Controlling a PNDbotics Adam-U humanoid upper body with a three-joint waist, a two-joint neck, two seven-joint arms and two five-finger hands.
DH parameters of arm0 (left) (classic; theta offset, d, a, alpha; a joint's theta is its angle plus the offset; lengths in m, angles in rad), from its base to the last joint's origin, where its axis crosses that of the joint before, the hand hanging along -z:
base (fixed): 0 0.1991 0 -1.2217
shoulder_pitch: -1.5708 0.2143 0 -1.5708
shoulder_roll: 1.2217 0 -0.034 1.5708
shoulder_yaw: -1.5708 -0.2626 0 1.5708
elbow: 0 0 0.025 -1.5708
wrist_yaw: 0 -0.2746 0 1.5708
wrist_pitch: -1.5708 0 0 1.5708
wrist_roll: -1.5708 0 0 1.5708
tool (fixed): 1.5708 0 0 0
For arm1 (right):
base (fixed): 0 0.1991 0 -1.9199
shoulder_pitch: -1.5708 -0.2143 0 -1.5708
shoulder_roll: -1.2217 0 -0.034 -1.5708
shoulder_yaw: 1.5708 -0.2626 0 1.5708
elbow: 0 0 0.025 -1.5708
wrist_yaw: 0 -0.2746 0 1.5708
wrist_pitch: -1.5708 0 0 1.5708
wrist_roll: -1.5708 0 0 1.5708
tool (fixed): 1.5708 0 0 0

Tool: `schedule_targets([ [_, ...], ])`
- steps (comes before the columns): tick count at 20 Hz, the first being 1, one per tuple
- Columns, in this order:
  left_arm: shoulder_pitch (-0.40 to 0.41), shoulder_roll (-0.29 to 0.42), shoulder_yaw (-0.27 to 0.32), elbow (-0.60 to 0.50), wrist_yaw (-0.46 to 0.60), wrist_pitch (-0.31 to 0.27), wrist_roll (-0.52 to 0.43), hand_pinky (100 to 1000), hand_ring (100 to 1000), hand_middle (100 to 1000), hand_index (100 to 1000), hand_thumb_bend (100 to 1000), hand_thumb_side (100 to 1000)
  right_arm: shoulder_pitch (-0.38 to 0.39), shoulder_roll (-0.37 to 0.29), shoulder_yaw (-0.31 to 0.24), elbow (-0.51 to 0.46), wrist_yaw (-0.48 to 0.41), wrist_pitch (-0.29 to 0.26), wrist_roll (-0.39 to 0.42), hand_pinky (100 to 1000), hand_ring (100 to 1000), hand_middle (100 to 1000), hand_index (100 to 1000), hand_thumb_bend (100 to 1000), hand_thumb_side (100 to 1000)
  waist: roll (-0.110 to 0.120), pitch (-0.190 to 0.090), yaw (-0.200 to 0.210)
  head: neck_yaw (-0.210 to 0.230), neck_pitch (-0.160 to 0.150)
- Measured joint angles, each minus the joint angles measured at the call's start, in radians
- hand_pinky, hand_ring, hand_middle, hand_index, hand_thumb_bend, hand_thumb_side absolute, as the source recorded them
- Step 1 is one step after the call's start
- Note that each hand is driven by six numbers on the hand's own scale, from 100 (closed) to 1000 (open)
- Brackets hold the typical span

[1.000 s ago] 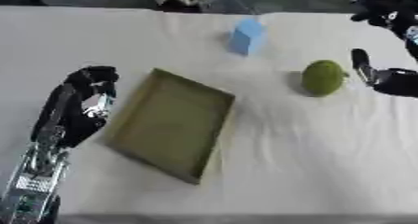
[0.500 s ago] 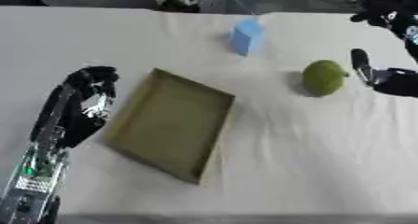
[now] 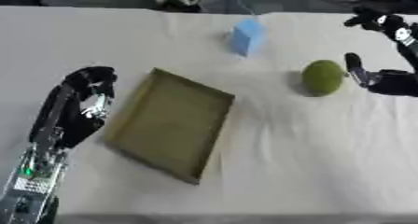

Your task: Pick up objects on the table and place them in the box.

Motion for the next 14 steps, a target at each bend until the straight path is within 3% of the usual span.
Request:
schedule_targets([
  [14,0.000,0.000,0.000,0.000,0.000,-0.001,-0.001,613,744,635,763,100,484,-0.085,-0.013,0.049,0.270,0.133,-0.030,0.024,930,940,852,1000,100,307,0.001,0.000,0.002,-0.007,0.000],
])
